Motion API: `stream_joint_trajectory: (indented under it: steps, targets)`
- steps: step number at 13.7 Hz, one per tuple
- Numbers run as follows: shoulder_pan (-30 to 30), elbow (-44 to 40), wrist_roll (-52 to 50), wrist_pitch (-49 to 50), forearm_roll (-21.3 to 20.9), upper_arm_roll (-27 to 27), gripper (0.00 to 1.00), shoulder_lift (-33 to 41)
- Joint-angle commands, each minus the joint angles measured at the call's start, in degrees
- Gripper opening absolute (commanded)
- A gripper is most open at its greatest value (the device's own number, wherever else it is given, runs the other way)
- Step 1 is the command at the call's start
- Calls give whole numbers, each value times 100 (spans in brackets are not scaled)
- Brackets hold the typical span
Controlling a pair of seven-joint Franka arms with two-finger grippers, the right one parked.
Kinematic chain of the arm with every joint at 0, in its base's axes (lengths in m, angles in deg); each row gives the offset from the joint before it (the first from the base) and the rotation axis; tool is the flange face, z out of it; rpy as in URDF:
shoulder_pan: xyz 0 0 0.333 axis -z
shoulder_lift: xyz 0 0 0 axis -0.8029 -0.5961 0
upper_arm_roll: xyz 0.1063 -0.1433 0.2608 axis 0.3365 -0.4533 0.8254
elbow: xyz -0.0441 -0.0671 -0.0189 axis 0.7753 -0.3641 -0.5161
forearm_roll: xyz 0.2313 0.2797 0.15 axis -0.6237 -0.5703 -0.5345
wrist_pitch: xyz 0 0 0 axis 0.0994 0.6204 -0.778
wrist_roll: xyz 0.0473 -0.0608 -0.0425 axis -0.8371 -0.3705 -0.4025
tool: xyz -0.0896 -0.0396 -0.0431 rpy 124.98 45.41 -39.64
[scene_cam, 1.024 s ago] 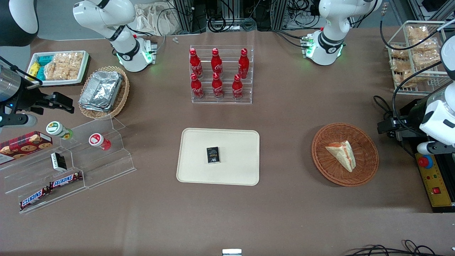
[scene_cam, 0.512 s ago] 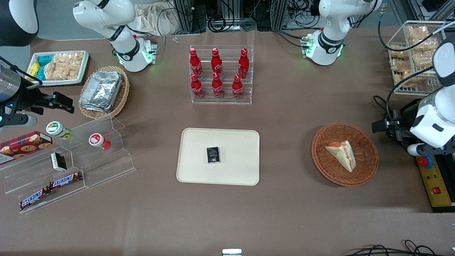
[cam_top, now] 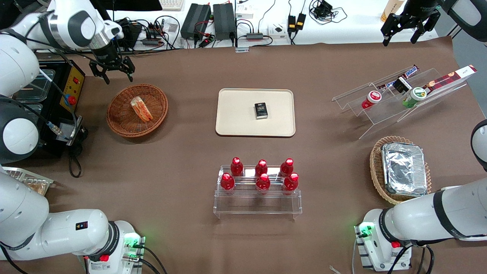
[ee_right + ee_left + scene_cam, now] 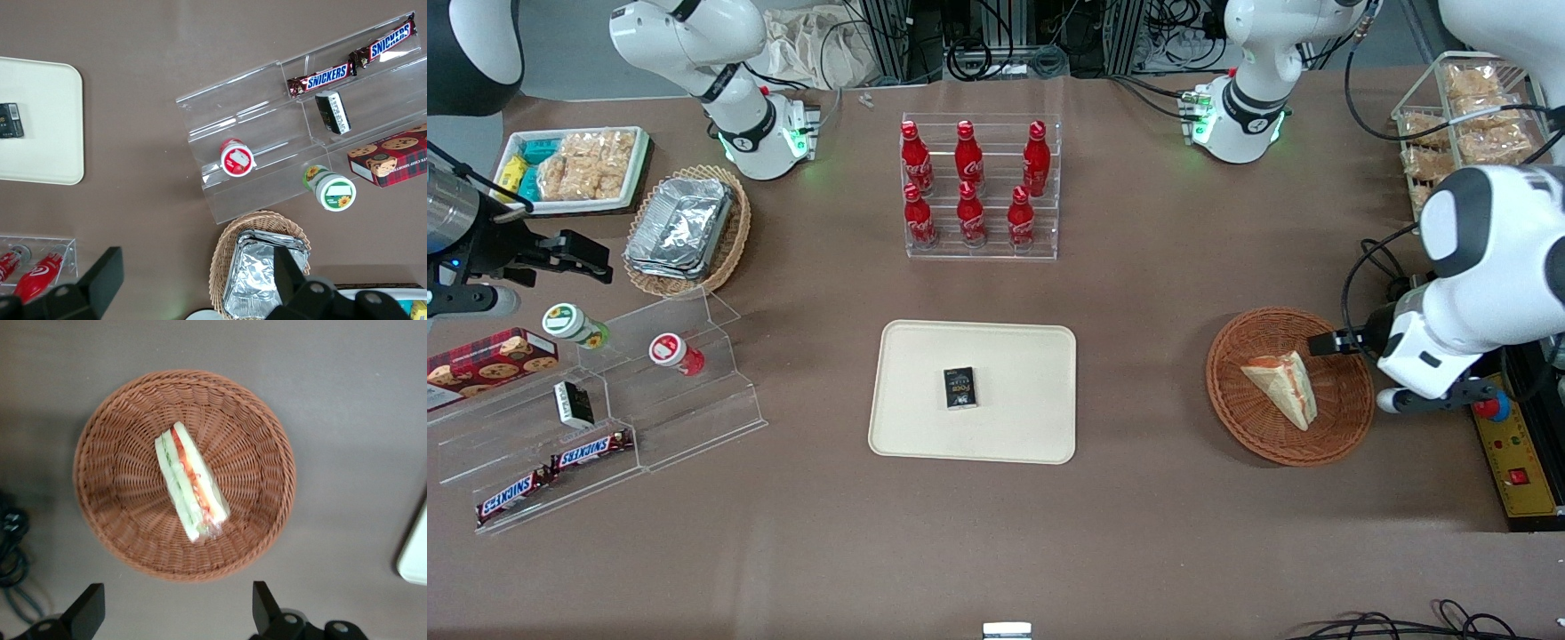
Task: Place sandwich from basket to tray
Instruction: 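Lower the left gripper and grasp the wrapped sandwich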
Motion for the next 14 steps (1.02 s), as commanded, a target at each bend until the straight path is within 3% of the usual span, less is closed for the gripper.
stream_joint_trajectory:
  steps: [1, 8, 12, 13, 14]
  targets:
    - [-164, 634, -112, -705, 63, -13, 99, 60]
    - [-174, 1075, -1868, -2350, 28, -22, 99, -590]
    - [-156, 1198, -1914, -2517, 1, -22, 99, -854]
    - [-147, 1259, -1923, -2605, 1, -22, 98, -872]
    - [-147, 1295, -1957, -2615, 1, -22, 89, -872]
